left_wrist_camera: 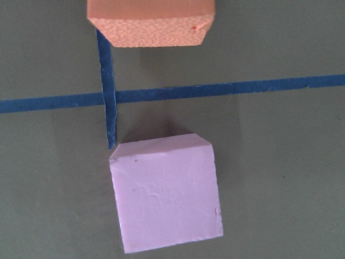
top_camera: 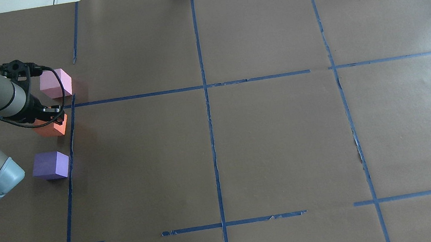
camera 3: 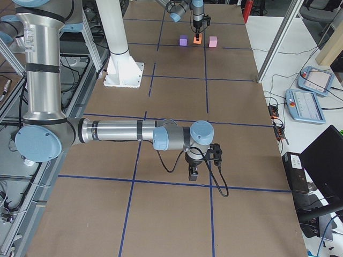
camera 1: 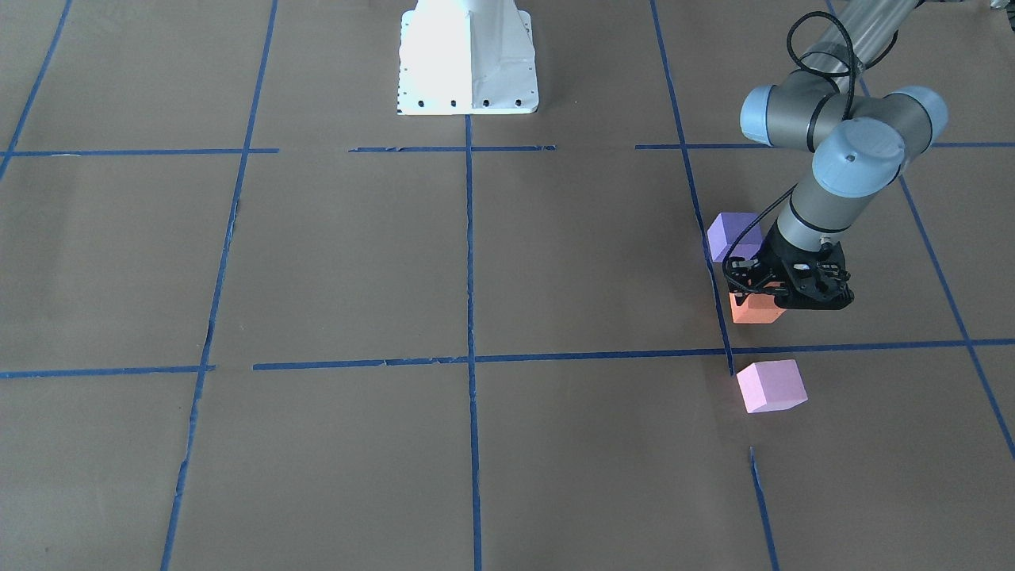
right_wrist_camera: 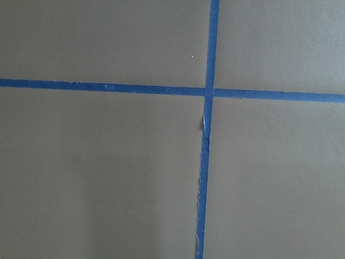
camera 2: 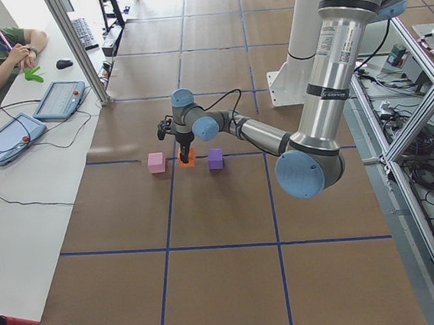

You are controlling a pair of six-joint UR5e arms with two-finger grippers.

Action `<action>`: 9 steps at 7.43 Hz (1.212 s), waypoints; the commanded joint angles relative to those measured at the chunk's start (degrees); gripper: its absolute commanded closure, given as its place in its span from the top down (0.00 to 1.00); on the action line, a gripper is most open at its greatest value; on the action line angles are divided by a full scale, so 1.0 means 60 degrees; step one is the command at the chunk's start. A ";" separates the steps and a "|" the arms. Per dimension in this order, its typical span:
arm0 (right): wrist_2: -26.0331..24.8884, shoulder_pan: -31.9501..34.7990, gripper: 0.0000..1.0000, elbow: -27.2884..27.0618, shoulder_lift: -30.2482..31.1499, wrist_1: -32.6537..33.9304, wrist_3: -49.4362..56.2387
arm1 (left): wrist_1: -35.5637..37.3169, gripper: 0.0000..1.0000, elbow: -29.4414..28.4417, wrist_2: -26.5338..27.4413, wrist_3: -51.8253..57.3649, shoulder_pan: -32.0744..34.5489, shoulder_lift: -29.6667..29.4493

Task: Arrange blocks in a line
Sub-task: 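Lower the orange cube between the pink and purple cubes and release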

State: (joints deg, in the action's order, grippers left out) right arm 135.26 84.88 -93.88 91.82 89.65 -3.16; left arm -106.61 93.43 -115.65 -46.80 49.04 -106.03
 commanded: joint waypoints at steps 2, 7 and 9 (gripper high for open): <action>0.0000 0.0004 1.00 -0.0012 0.0004 0.0000 0.0000 | -0.0001 0.92 -0.0029 -0.0223 0.0124 -0.0029 0.0020; 0.0000 -0.0011 1.00 0.0002 0.0004 0.0000 0.0000 | 0.0014 1.00 0.0247 -0.0208 0.0560 0.0377 -0.0052; 0.0000 0.0003 1.00 -0.0012 0.0004 0.0000 0.0000 | 0.0058 1.00 0.0818 -0.0222 0.0826 0.1139 -0.0096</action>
State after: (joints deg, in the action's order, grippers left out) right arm 135.27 84.88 -93.88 91.84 89.65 -3.16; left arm -106.37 96.45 -116.87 -43.06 53.11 -106.43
